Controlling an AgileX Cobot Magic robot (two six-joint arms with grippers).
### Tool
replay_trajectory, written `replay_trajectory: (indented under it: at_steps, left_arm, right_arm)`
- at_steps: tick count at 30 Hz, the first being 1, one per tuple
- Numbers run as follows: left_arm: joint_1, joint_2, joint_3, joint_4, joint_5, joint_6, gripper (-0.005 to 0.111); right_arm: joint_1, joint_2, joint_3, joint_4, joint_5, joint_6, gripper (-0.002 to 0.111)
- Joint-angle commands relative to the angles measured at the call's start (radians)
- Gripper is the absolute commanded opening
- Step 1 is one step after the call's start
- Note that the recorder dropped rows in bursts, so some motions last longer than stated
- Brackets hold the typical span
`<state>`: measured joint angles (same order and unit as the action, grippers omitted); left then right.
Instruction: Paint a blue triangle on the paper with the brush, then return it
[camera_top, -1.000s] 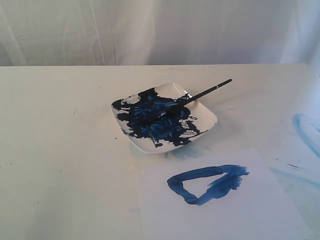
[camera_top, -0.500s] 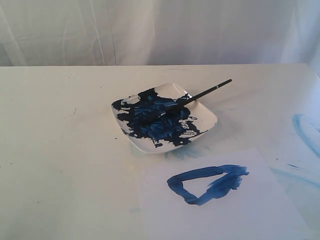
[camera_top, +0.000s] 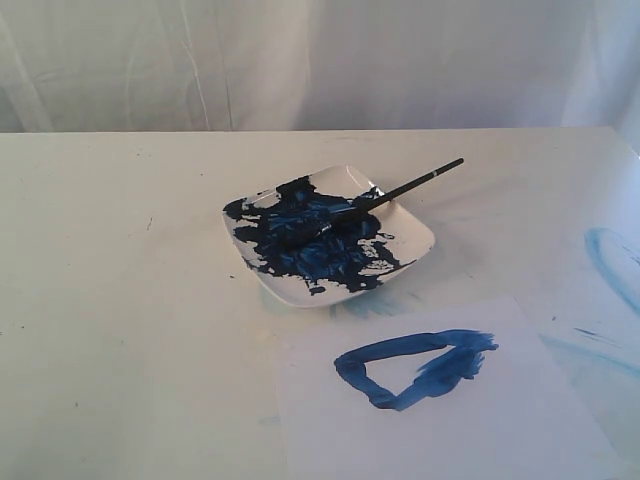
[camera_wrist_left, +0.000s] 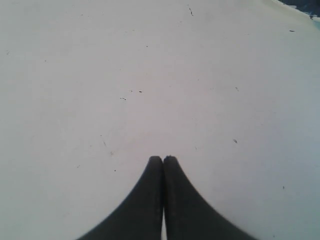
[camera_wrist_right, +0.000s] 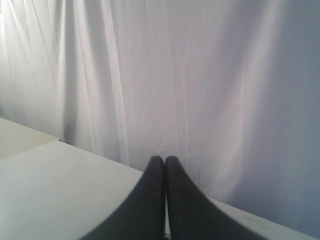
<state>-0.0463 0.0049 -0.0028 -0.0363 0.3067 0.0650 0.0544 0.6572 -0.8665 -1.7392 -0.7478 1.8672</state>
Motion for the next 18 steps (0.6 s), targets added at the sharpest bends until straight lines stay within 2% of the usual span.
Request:
replay_trajectory:
  at_steps: [1,12,18]
  left_arm:
    - [0.005,-0.005,0.003,-0.007,0.009,-0.02,0.0]
    - [0.005,-0.005,0.003,-0.007,0.009,-0.017,0.0]
    - [0.005,-0.005,0.003,-0.007,0.009,-0.017,0.0]
  right_arm:
    - [0.016,-0.032,0.002,-0.005,-0.002,-0.006,0.0]
    - [0.016,-0.062,0.002,-0.005,0.004,-0.006,0.0]
    - [0.016,-0.188,0.002,-0.005,0.065,-0.029,0.0]
